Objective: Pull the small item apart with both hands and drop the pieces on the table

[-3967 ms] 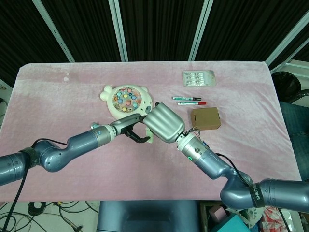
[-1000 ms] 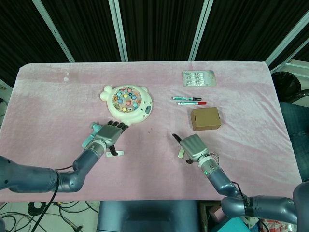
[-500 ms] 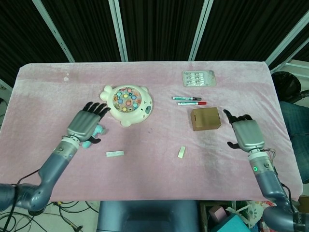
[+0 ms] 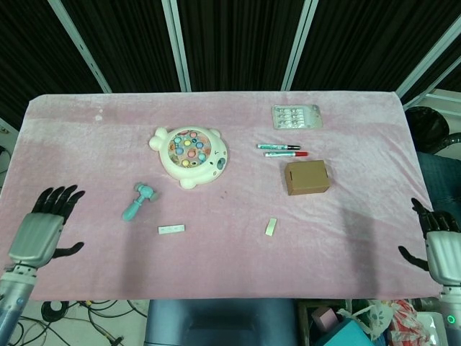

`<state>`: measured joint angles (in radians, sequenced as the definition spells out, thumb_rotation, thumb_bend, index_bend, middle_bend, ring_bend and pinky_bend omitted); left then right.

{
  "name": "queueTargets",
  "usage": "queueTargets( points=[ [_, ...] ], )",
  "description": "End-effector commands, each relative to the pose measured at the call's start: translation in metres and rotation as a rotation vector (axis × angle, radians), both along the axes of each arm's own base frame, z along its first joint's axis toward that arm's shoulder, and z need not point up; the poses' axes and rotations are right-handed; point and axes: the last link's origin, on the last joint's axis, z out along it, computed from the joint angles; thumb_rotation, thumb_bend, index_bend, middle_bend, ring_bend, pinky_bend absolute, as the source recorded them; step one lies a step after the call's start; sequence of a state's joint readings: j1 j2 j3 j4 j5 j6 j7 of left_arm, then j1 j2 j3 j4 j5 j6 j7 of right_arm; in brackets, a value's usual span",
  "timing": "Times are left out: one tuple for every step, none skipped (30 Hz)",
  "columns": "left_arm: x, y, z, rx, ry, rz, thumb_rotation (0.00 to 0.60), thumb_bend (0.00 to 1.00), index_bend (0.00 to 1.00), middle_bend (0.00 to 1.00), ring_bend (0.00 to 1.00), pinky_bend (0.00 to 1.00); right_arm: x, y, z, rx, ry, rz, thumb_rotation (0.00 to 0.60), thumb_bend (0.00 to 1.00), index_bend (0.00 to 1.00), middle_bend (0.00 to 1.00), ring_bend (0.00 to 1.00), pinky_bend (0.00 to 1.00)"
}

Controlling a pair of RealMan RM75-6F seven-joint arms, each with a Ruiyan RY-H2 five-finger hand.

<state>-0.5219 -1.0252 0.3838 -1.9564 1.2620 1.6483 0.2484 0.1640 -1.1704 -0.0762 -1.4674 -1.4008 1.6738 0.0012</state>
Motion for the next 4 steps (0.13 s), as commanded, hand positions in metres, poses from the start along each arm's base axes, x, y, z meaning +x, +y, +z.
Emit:
queueTargets(
  points=[
    [-0.024,-0.027,0.004,0.022,-0.018,0.037,0.600,0.14,0.10,0.04,0.00,0.00,-0.002,0.019,-0.007,0.008,-0.017,-0.004,0.600,0.10,0.06,0.18,0.22,0.17],
    [-0.027,-0.031,0.003,0.033,-0.029,0.037,0.600,0.14,0.10,0.04,0.00,0.00,-0.001,0.020,-0.007,0.013,-0.011,-0.004,0.600,0.10,0.06,0.18,0.22,0.17],
    [-0.030,-0.036,0.003,0.048,-0.046,0.041,0.600,0.14,0.10,0.03,0.00,0.00,0.000,0.022,-0.007,0.013,-0.003,0.002,0.600,0.10,0.06,0.18,0.22,0.17],
    [-0.034,-0.040,0.003,0.062,-0.060,0.041,0.600,0.14,0.10,0.03,0.00,0.00,0.002,0.023,-0.006,0.005,0.007,0.007,0.600,0.10,0.06,0.18,0.22,0.17]
  ],
)
